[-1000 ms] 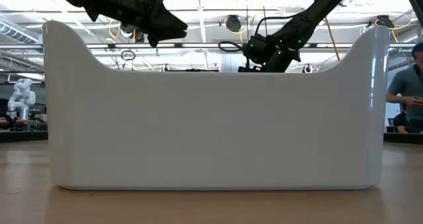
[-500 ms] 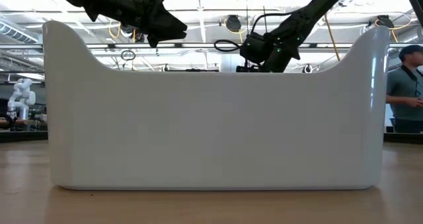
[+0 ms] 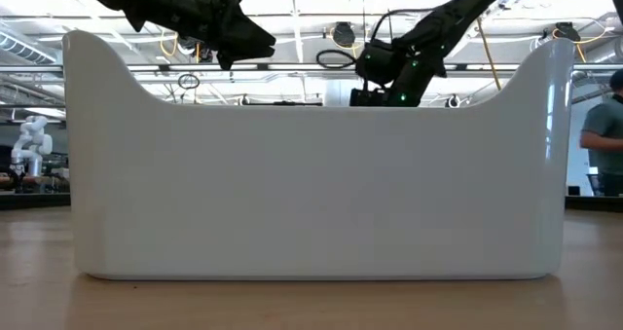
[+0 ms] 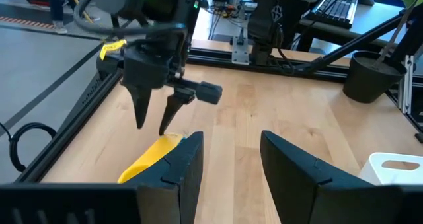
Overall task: Nest measuring cups in basket
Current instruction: Stack the yellow measuring cup on the dark blue measuring cup, then put the nested measuring cups into the white bin
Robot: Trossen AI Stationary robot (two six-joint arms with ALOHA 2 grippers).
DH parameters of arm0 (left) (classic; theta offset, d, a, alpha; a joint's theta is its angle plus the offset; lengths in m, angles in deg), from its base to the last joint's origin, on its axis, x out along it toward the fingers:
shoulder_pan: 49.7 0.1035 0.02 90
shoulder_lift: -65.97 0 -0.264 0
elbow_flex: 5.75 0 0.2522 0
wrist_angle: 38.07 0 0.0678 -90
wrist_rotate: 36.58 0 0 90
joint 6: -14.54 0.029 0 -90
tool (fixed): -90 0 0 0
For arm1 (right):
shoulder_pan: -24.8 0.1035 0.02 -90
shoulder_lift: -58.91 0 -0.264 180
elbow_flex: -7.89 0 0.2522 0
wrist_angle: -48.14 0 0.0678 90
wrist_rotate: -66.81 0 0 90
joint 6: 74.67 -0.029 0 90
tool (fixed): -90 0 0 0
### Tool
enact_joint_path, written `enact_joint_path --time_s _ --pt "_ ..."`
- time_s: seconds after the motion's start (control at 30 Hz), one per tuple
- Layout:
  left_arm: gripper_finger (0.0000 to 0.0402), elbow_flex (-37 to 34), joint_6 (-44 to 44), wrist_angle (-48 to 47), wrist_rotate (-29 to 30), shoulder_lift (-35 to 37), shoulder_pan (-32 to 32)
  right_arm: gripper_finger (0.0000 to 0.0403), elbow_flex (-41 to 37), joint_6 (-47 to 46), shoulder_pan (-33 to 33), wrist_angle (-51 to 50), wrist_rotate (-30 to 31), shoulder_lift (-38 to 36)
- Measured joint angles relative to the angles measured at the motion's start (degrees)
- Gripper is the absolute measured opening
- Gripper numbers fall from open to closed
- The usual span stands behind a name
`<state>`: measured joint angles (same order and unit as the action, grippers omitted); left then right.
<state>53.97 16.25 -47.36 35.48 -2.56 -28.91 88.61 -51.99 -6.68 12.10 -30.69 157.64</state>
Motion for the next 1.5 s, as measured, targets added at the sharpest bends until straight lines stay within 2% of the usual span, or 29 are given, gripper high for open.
enact_joint_path --time_s 0.17,0.37,0.57,0.8,1.1,1.5 --pt "0.0152 0.0 -0.13 0.0 0.0 0.0 0.0 0.0155 0.0 -5.23 -0.42 0.32 -0.27 -3.26" --pt "0.0152 0.0 0.5 0.01 0.0 0.0 0.0 0.0164 0.0 -8.49 1.45 1.05 -4.5 -6.49" --pt "0.0152 0.0 0.55 0.01 0.0 0.0 0.0 0.0221 2.39 -9.85 4.51 -0.09 -0.05 -6.65" --pt "0.0152 0.0 0.57 0.02 0.0 0.0 0.0 0.0295 8.58 -13.26 4.94 -4.48 -0.07 -6.67" --pt "0.0152 0.0 0.59 0.02 0.0 0.0 0.0 0.0335 14.14 -13.89 6.07 -13.39 -1.57 1.39" --pt "0.0152 0.0 0.61 -0.51 0.0 0.0 -0.04 0.0347 13.1 -12.14 6.49 -11.24 -0.99 4.28"
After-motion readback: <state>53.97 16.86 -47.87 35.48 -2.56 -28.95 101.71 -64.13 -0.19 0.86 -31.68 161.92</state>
